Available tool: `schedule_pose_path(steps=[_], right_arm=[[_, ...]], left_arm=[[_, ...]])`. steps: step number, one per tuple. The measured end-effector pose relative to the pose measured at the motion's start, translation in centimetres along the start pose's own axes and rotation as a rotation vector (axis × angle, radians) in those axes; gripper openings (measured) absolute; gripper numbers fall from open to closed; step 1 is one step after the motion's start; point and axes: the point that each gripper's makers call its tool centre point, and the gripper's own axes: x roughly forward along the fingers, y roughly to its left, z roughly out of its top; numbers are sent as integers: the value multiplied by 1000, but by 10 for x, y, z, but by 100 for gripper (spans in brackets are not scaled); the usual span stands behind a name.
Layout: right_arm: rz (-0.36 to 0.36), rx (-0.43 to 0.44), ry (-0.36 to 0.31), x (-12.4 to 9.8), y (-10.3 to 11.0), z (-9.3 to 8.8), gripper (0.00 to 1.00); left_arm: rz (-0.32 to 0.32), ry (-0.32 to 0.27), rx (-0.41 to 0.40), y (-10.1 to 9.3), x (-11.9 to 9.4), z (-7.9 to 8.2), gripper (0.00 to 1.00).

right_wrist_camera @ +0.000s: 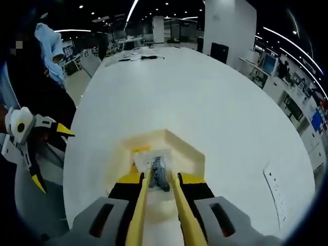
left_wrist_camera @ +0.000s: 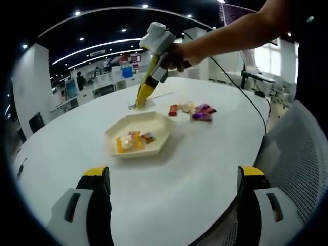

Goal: Place the target food into the container with the food tongs after gripping and lifting it, then release it inside without dropping or visibly crushing the food.

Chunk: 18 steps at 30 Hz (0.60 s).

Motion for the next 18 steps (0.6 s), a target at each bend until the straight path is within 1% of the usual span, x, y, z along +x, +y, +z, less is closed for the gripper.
schedule_pose_path(steps=[2, 6, 11, 13, 18], right_arm=[[-5, -19, -1, 0, 1, 1, 25], [0, -31, -8, -2, 2, 3, 26], [-4, -24, -39, -7, -2, 11, 25], [-4, -17, -31, -8, -2, 9, 25], [-14, -30, -44, -17, -7, 10, 25]], left_arm=[[1, 1, -1, 0, 0, 0, 99], [-2, 5, 3, -1, 0, 0, 99], [-3, 6, 4, -1, 1, 0, 99], [-3, 6, 3, -1, 0, 0, 99], [3, 6, 3, 1, 0, -1, 99]])
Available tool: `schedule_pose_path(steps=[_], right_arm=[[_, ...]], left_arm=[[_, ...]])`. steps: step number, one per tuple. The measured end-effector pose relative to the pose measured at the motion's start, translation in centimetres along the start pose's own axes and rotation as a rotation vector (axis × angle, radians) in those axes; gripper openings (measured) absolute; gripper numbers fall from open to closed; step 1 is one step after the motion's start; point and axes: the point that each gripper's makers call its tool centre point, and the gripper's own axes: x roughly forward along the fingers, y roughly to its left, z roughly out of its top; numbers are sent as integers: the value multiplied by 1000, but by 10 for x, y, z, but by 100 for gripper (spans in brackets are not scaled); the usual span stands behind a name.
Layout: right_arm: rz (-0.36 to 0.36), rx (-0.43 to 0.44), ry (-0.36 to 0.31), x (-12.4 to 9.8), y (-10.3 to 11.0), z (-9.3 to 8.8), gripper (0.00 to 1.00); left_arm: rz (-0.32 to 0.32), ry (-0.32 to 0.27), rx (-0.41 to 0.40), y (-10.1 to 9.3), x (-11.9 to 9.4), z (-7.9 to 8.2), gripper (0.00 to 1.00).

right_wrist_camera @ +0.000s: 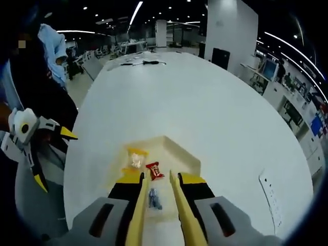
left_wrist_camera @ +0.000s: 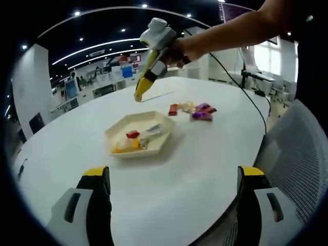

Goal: Place the target food into the container with the food tongs after gripping and lifting it, then release it inside without dropping or visibly crushing the food.

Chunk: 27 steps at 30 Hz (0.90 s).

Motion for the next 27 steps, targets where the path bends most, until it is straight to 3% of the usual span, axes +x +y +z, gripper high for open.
schedule_pose_path(steps=[11, 27], right_arm=[[-34, -7, -33, -38, -23, -16, 27], [-102, 25, -6, -80, -45, -53, 28]], left_arm=[[-5, -3, 0, -1, 0, 0, 99], [-9, 0, 8, -2, 0, 0, 99]])
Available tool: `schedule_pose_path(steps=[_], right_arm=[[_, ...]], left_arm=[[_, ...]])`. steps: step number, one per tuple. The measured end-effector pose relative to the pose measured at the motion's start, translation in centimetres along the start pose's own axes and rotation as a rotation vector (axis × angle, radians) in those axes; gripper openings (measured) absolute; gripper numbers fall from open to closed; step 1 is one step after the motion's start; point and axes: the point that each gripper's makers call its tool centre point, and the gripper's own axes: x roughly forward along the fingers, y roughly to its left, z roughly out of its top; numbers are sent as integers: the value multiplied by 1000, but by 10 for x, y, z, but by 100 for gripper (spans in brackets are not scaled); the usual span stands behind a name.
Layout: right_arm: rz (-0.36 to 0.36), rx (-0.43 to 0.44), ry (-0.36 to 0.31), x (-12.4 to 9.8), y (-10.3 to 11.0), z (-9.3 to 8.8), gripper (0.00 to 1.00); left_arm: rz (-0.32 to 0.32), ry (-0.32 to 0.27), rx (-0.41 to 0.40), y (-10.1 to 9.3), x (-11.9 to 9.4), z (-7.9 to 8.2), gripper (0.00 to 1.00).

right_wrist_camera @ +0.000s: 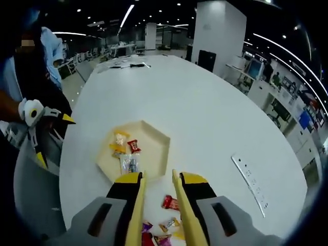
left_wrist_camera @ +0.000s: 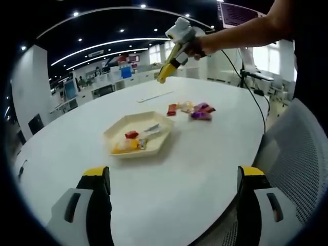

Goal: Place the target food into the container with the food tongs after gripping and lifting it, then release it inside without dropping or visibly crushing the food.

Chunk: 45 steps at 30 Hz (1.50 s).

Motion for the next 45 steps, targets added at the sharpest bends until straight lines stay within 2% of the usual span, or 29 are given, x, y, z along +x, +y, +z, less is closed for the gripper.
schedule_pose_path(steps=[7, 23, 35, 45], right_arm=[[-29, 31, 6, -13, -7, -19, 28], [-89, 79, 8, -30, -23, -48, 28], [-122, 125, 7, -31, -27, -65, 28], [-139, 155, 17, -22, -27, -85, 28]], left_arm=[[-16, 2, -15, -2, 1, -1, 100], [-18, 4, -11, -3, 0, -1, 100], [-18, 1, -11, -3, 1, -1, 100], [-15, 1, -11, -3, 1, -1, 99]])
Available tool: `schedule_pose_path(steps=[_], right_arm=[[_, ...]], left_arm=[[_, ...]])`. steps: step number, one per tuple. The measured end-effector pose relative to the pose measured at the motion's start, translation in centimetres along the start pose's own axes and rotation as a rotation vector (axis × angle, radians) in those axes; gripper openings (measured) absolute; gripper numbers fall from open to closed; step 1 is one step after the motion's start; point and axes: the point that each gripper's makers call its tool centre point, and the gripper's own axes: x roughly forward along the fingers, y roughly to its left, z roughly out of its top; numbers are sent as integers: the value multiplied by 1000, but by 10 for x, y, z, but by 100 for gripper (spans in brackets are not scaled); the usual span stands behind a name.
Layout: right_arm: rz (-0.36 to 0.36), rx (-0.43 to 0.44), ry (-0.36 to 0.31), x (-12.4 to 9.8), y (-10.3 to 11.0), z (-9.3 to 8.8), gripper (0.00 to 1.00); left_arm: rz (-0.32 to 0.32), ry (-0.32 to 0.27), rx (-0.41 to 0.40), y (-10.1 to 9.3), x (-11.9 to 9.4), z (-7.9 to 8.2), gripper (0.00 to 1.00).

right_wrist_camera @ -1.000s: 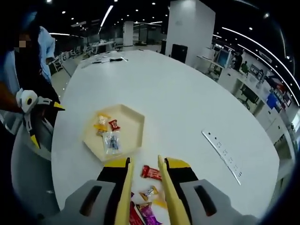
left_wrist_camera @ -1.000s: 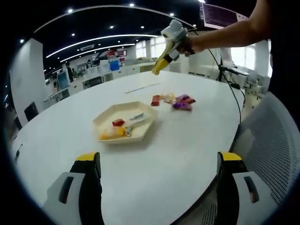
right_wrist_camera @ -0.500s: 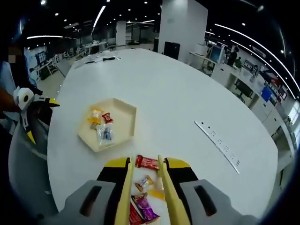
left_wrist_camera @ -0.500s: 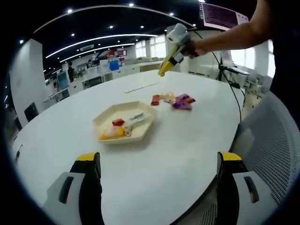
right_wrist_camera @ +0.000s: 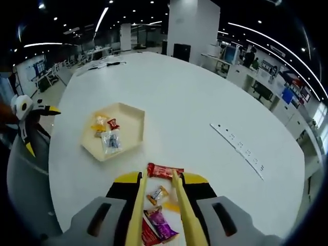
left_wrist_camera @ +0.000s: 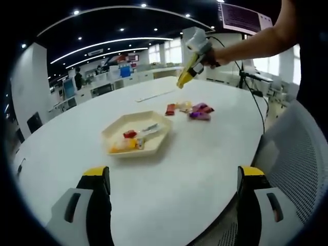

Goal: Place the target food into the container with the food tongs after gripping and lifting it, then release it inside without dropping or visibly crushing the food.

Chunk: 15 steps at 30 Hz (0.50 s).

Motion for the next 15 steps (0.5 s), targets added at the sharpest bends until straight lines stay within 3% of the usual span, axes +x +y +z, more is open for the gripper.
schedule_pose_path(steps=[15], right_arm=[[-18, 73, 38, 23, 4, -34, 29]], left_arm=[[0, 11, -4, 0, 1, -2, 99]])
